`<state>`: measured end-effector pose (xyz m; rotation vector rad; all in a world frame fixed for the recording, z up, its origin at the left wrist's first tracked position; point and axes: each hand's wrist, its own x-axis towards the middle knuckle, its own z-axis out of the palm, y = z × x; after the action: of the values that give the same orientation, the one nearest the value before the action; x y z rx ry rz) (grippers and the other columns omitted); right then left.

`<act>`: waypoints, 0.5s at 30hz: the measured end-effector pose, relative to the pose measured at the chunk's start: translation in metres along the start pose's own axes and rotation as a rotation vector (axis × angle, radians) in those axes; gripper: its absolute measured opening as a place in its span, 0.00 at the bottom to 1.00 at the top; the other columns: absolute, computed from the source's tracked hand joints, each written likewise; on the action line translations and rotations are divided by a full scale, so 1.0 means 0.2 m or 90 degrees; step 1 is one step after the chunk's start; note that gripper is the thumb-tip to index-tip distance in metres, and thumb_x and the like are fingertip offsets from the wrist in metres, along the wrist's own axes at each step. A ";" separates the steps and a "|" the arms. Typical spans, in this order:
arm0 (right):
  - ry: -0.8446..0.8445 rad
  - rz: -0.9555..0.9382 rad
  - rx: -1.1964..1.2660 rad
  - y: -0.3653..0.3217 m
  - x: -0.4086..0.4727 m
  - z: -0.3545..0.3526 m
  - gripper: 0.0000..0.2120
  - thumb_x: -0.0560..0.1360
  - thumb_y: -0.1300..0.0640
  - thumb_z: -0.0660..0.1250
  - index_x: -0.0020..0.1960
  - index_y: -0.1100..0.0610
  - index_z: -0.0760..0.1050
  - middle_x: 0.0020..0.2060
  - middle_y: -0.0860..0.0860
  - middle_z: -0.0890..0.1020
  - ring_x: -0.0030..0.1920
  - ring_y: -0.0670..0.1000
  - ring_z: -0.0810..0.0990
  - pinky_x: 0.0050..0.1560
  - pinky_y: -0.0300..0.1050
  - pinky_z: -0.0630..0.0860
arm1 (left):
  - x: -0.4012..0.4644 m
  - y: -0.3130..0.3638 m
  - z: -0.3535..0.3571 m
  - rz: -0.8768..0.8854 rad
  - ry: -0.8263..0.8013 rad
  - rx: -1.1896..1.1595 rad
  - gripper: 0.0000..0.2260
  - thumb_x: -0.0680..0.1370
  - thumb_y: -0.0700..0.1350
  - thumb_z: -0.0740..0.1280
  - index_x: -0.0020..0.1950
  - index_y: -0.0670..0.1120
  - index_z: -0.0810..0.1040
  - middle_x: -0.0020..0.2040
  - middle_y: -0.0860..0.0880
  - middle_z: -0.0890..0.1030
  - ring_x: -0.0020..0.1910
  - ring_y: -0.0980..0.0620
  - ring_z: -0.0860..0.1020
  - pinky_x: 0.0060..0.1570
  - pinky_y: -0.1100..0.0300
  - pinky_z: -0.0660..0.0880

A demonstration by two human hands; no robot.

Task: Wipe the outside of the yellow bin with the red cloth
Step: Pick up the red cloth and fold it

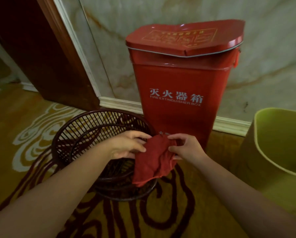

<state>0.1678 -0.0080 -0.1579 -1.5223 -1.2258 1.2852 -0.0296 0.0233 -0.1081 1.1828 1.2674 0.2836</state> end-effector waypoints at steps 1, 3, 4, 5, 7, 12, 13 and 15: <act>0.011 -0.015 -0.011 0.00 -0.02 -0.04 0.14 0.68 0.68 0.70 0.45 0.50 0.78 0.47 0.53 0.80 0.33 0.52 0.82 0.34 0.45 0.82 | 0.00 0.00 0.04 0.012 0.010 0.009 0.19 0.70 0.30 0.65 0.49 0.53 0.78 0.51 0.49 0.79 0.44 0.55 0.81 0.38 0.60 0.79; 0.013 -0.050 -0.008 -0.01 -0.09 -0.14 0.15 0.68 0.69 0.70 0.43 0.48 0.78 0.45 0.53 0.80 0.33 0.50 0.82 0.34 0.44 0.82 | 0.01 0.00 0.11 0.047 0.032 0.012 0.19 0.69 0.29 0.65 0.49 0.53 0.78 0.52 0.49 0.78 0.47 0.54 0.79 0.38 0.60 0.79; 0.008 -0.066 0.002 -0.01 -0.13 -0.19 0.16 0.68 0.70 0.70 0.42 0.48 0.78 0.44 0.53 0.80 0.32 0.47 0.82 0.32 0.42 0.81 | 0.01 0.01 0.15 0.068 0.038 0.006 0.19 0.69 0.29 0.65 0.49 0.53 0.78 0.52 0.48 0.78 0.49 0.54 0.79 0.38 0.61 0.78; 0.001 -0.078 0.010 -0.02 -0.18 -0.25 0.16 0.68 0.70 0.70 0.42 0.49 0.78 0.43 0.53 0.79 0.31 0.45 0.82 0.31 0.40 0.80 | 0.01 0.02 0.19 0.090 0.036 -0.006 0.19 0.69 0.29 0.65 0.49 0.52 0.79 0.52 0.49 0.78 0.48 0.54 0.78 0.36 0.62 0.78; -0.006 -0.067 0.035 -0.04 -0.29 -0.38 0.15 0.69 0.70 0.69 0.43 0.49 0.78 0.43 0.52 0.80 0.33 0.44 0.81 0.32 0.42 0.81 | 0.00 0.07 0.29 0.126 0.010 -0.028 0.19 0.69 0.29 0.64 0.47 0.52 0.80 0.48 0.50 0.80 0.45 0.56 0.79 0.35 0.64 0.77; 0.028 -0.061 -0.398 0.03 -0.56 -0.65 0.28 0.68 0.52 0.73 0.65 0.46 0.67 0.58 0.48 0.77 0.53 0.51 0.80 0.52 0.45 0.78 | -0.03 0.17 0.57 0.153 -0.146 -0.006 0.19 0.69 0.28 0.64 0.45 0.52 0.82 0.40 0.54 0.83 0.39 0.59 0.81 0.33 0.66 0.77; 0.041 -0.111 -0.470 0.06 -0.60 -0.67 0.36 0.66 0.48 0.73 0.70 0.45 0.61 0.62 0.46 0.74 0.59 0.47 0.75 0.59 0.39 0.71 | -0.04 0.18 0.62 0.150 -0.181 0.007 0.19 0.69 0.28 0.64 0.46 0.52 0.82 0.40 0.55 0.83 0.39 0.59 0.81 0.32 0.66 0.76; 0.010 -0.173 -0.402 0.11 -0.67 -0.66 0.40 0.66 0.48 0.73 0.71 0.41 0.56 0.66 0.42 0.67 0.66 0.38 0.64 0.63 0.27 0.57 | -0.04 0.18 0.70 0.141 -0.247 0.048 0.19 0.69 0.29 0.64 0.47 0.52 0.82 0.41 0.54 0.84 0.40 0.57 0.82 0.33 0.66 0.77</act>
<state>0.2983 -0.1415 -0.1231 -1.6978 -1.8693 0.7341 0.1005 -0.0409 -0.0964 1.3701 0.8171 0.1578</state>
